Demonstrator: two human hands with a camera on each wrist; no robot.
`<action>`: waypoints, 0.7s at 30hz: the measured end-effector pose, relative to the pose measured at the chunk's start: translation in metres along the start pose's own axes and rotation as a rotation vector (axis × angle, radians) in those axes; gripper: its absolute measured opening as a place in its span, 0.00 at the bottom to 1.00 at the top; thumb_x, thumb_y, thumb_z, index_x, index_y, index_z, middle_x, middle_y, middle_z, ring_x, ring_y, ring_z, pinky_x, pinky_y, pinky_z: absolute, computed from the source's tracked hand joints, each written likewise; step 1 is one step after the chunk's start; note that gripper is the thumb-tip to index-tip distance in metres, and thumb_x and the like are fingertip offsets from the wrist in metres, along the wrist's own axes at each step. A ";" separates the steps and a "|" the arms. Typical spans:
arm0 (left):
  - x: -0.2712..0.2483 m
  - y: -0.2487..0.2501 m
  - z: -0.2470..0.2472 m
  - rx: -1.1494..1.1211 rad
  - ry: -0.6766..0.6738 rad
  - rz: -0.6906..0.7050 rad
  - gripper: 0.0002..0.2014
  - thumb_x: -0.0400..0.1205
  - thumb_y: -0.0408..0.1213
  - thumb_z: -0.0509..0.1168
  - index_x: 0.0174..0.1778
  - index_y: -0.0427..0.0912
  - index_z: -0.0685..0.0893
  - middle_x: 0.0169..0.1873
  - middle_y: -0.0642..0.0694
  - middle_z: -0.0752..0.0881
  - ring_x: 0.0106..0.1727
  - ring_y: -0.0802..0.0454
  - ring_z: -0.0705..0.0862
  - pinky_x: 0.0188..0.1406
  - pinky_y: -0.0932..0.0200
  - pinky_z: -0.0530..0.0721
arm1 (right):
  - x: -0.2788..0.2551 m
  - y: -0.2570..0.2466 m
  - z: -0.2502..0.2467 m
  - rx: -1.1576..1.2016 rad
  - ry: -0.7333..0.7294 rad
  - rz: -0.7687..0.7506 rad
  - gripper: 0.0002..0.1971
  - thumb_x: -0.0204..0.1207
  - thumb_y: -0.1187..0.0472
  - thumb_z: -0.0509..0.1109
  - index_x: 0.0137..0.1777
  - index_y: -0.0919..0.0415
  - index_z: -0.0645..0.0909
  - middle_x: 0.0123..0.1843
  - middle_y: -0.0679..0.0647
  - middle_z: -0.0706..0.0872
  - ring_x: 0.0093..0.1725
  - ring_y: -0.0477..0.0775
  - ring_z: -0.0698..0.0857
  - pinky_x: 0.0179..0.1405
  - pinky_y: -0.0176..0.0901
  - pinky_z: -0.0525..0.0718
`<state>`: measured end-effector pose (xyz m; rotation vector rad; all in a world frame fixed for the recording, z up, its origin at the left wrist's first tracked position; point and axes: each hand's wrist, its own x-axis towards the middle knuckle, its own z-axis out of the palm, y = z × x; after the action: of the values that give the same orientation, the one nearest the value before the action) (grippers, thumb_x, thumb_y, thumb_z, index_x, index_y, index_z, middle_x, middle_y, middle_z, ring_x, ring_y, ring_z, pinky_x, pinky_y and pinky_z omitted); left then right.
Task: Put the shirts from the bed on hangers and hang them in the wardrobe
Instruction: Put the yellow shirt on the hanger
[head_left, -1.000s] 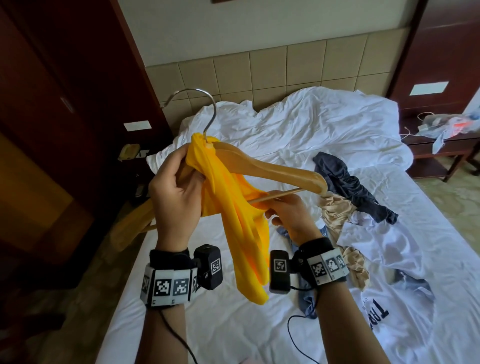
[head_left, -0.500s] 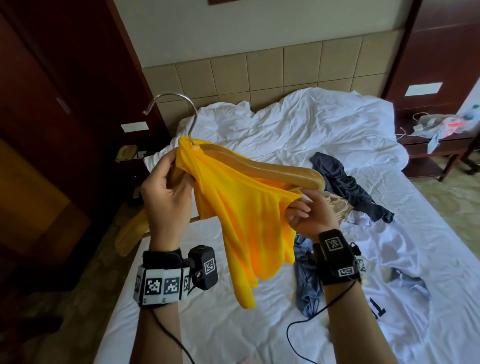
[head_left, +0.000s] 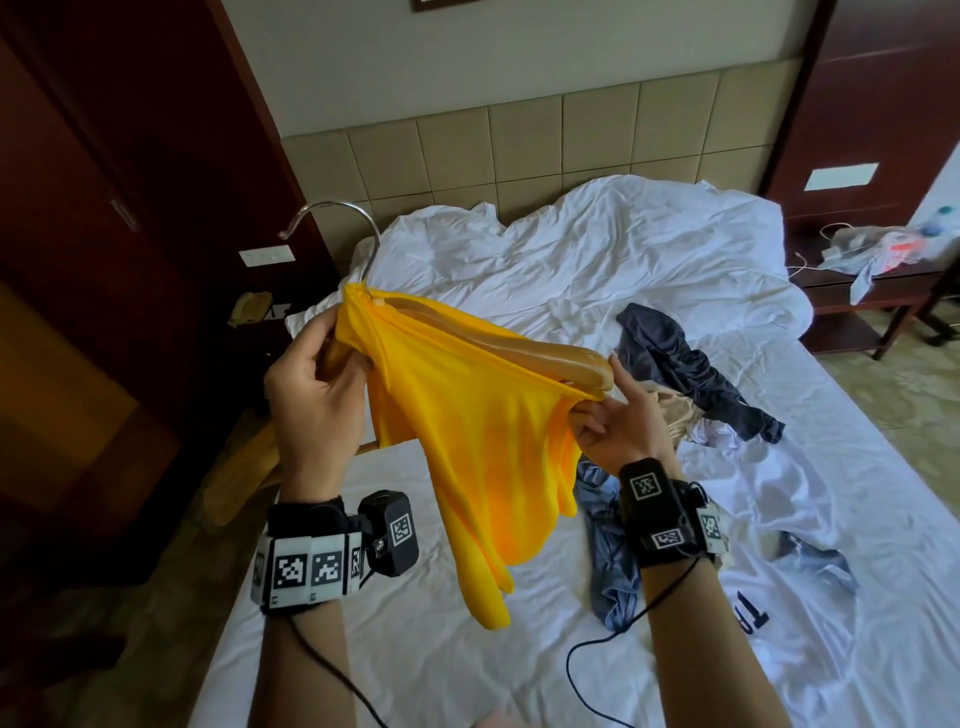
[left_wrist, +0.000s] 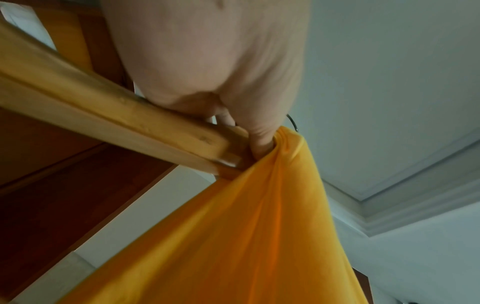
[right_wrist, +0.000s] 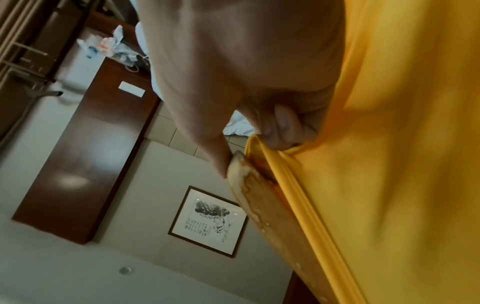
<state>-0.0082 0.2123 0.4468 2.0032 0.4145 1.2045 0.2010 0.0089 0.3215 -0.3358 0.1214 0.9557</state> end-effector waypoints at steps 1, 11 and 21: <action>0.000 -0.001 0.000 0.005 -0.001 0.000 0.18 0.85 0.27 0.69 0.71 0.40 0.87 0.61 0.48 0.91 0.65 0.56 0.88 0.67 0.50 0.87 | 0.002 0.000 0.000 -0.024 0.012 -0.010 0.19 0.63 0.55 0.89 0.45 0.60 0.83 0.33 0.45 0.69 0.23 0.44 0.64 0.22 0.35 0.60; -0.003 -0.006 -0.008 0.007 -0.018 -0.023 0.16 0.86 0.29 0.70 0.70 0.44 0.87 0.59 0.53 0.91 0.64 0.59 0.88 0.65 0.58 0.86 | 0.008 -0.001 -0.007 -0.252 0.208 -0.063 0.22 0.89 0.55 0.68 0.33 0.54 0.67 0.21 0.45 0.63 0.16 0.42 0.63 0.13 0.33 0.62; -0.004 -0.004 0.007 0.143 -0.120 0.071 0.17 0.82 0.27 0.73 0.68 0.40 0.88 0.58 0.53 0.89 0.60 0.75 0.84 0.60 0.76 0.78 | 0.012 0.012 -0.012 -1.242 0.450 -0.682 0.10 0.80 0.58 0.81 0.37 0.56 0.87 0.25 0.40 0.80 0.26 0.39 0.75 0.28 0.32 0.71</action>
<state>-0.0039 0.2102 0.4397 2.2168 0.3827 1.1175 0.1989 0.0205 0.3050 -1.6231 -0.1949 0.1479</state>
